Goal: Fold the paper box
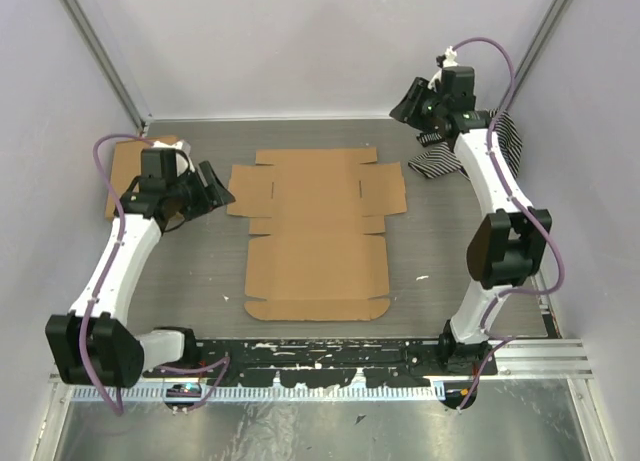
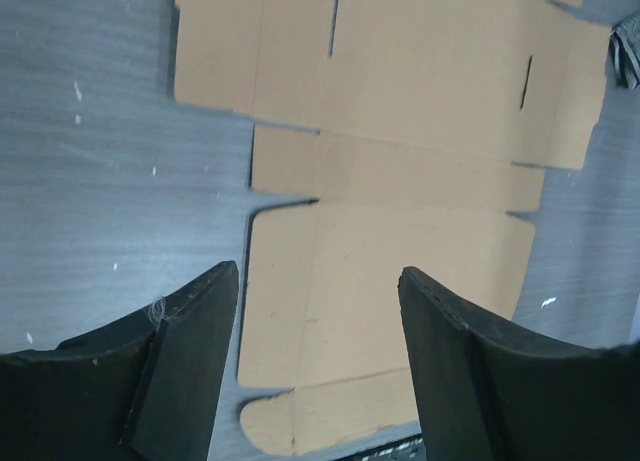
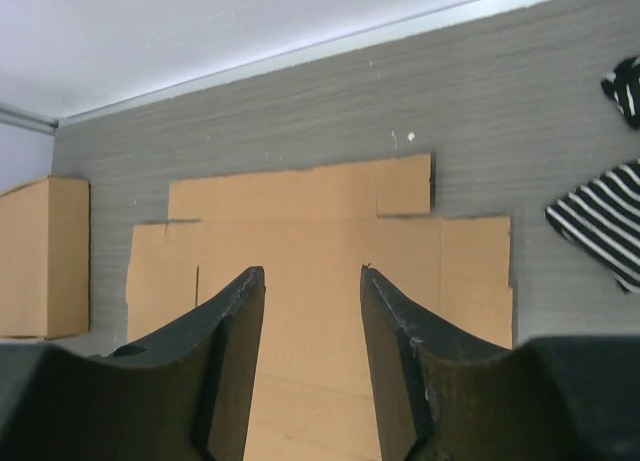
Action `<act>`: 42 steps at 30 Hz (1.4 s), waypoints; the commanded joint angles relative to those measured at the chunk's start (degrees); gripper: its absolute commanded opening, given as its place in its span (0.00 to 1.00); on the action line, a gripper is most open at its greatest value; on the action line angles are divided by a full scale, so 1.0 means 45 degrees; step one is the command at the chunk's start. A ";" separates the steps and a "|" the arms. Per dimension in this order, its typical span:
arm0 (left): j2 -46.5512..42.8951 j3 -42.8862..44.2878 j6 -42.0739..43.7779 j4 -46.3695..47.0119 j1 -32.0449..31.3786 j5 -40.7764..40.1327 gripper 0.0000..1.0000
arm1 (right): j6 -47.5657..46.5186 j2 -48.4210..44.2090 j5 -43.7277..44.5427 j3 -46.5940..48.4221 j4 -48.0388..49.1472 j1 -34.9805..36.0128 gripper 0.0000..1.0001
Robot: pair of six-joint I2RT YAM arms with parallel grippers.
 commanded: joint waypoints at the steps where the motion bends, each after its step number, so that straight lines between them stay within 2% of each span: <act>1: 0.1665 0.1913 -0.0345 0.0575 -0.0013 -0.0136 0.72 | -0.0470 0.1295 0.0230 0.1785 -0.0519 0.0023 0.51; 4: 0.3146 0.3530 -0.0159 0.0030 -0.0120 -0.0644 0.73 | -0.0520 0.1921 0.0149 0.2272 -0.0493 0.0010 0.62; 5: 0.3848 0.4291 -0.0093 -0.0140 -0.0198 -0.0816 0.73 | -0.0521 0.2123 0.0121 0.2402 -0.0455 0.0022 0.72; 7: 0.4978 0.5484 -0.0120 -0.0550 -0.0330 -0.1143 0.73 | -0.0470 0.2578 0.0115 0.2724 -0.0457 0.0022 0.78; 8: 0.5515 0.6100 -0.0137 -0.0716 -0.0407 -0.1164 0.74 | -0.0473 0.2808 0.0102 0.2847 -0.0448 0.0018 0.86; 11: 0.7244 0.7960 -0.0020 -0.1360 -0.0696 -0.1556 0.75 | -0.0471 0.3559 0.0201 0.3482 -0.0679 0.0023 0.90; 14: 0.9106 1.0027 0.0123 -0.2298 -0.0849 -0.1829 0.80 | -0.0619 0.4269 0.0611 0.4104 -0.1029 0.0021 0.91; 18: 1.1277 1.2228 0.0195 -0.3130 -0.0862 -0.1468 0.81 | -0.0872 0.5232 0.0869 0.4681 -0.1141 0.0021 0.90; 24: 1.3530 1.4340 -0.0071 -0.3164 -0.0904 -0.1358 0.72 | -0.1187 0.6481 0.0691 0.5196 -0.1029 0.0023 0.81; 28: 1.4718 1.5645 -0.0020 -0.3221 -0.0901 -0.1141 0.71 | -0.1270 0.7090 0.0033 0.5321 -0.0735 0.0048 0.74; 33: 1.5769 1.6435 -0.0184 -0.3174 -0.0901 -0.0865 0.72 | -0.1405 0.7928 -0.0156 0.5603 -0.0624 0.0113 0.73; 42: 1.5838 1.5818 -0.0367 -0.2538 -0.0901 -0.0803 0.71 | -0.1516 0.8980 -0.0671 0.6236 -0.0396 0.0347 0.65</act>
